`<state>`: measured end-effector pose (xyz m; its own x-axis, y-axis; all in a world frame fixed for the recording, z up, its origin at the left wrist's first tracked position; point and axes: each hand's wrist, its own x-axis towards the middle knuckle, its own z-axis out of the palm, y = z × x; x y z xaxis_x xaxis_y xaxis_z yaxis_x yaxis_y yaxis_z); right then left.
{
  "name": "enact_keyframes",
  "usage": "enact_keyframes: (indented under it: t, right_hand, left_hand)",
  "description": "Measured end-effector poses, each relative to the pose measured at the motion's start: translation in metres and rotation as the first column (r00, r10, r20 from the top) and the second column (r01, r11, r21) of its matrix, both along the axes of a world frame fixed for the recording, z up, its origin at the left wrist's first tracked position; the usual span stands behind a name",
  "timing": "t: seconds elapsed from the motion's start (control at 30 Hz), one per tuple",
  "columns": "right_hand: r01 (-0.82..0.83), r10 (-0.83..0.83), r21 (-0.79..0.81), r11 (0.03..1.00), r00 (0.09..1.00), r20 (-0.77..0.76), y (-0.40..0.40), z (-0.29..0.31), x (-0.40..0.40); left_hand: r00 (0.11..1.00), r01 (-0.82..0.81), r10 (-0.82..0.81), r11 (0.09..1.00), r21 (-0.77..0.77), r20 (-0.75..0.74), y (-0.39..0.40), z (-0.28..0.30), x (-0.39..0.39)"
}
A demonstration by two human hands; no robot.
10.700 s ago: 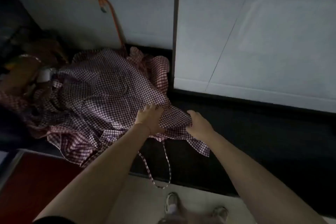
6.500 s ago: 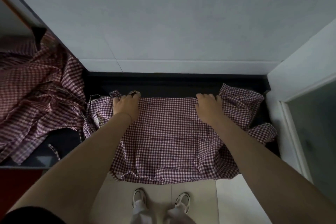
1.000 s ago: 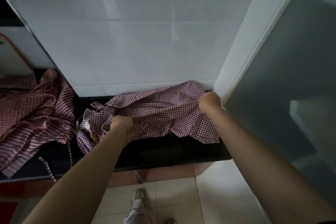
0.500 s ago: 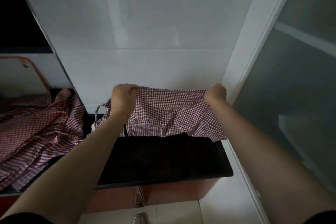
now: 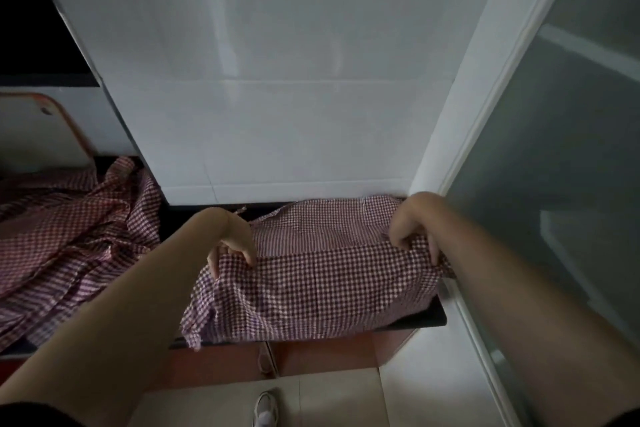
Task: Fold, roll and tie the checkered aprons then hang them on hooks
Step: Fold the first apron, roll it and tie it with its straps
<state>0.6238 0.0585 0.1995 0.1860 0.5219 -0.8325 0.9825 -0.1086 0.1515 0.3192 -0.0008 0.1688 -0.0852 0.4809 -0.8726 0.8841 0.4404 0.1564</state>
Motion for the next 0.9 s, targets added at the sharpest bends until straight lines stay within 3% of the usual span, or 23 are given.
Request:
enact_keyframes:
  t: [0.1, 0.17, 0.27, 0.33, 0.4, 0.47, 0.53, 0.6, 0.8, 0.9]
  right_hand:
    - [-0.158, 0.157, 0.108, 0.982, 0.988, 0.017, 0.001, -0.016, -0.004]
    - [-0.183, 0.185, 0.147, 0.972, 0.983, 0.002, 0.004, -0.044, -0.005]
    - [-0.230, 0.232, 0.162, 0.960, 0.973, 0.008, 0.013, -0.086, -0.006]
    - [-0.247, 0.245, 0.080, 0.966, 0.969, 0.037, 0.026, -0.099, -0.010]
    - [-0.211, 0.209, 0.076, 0.974, 0.977, 0.040, 0.036, -0.102, -0.012]
    - [-0.190, 0.193, 0.279, 0.941, 0.981, 0.016, 0.055, -0.109, -0.014]
    - [-0.240, 0.242, 0.556, 0.796, 0.968, 0.071, 0.062, -0.123, -0.017]
    - [-0.252, 0.250, 0.594, 0.764, 0.964, 0.088, 0.062, -0.144, -0.025]
    - [-0.233, 0.261, 0.403, 0.885, 0.965, -0.016, 0.045, -0.214, -0.035]
    - [-0.222, 0.241, 0.300, 0.928, 0.970, -0.028, 0.041, -0.236, -0.028]
  left_hand:
    - [0.998, 0.040, -0.024, 0.967, 0.252, -0.066, 0.014, -0.029, 0.001]
    - [0.964, 0.220, -0.154, 0.918, 0.331, -0.215, 0.014, -0.044, 0.007]
    - [0.900, 0.391, -0.281, 0.858, 0.333, -0.332, 0.016, -0.074, 0.010]
    - [0.893, 0.399, -0.302, 0.874, 0.277, -0.334, 0.027, -0.093, 0.006]
    - [0.899, 0.384, -0.268, 0.861, 0.334, -0.346, 0.037, -0.097, 0.004]
    - [0.952, 0.256, -0.109, 0.800, 0.543, -0.287, 0.057, -0.101, 0.002]
    - [0.962, 0.212, -0.020, 0.679, 0.703, -0.271, 0.072, -0.111, 0.003]
    - [0.950, 0.268, -0.066, 0.667, 0.695, -0.304, 0.079, -0.129, 0.009]
    - [0.914, 0.399, -0.307, 0.794, 0.458, -0.264, 0.069, -0.195, 0.030]
    - [0.919, 0.386, -0.337, 0.876, 0.288, -0.206, 0.065, -0.216, 0.022]
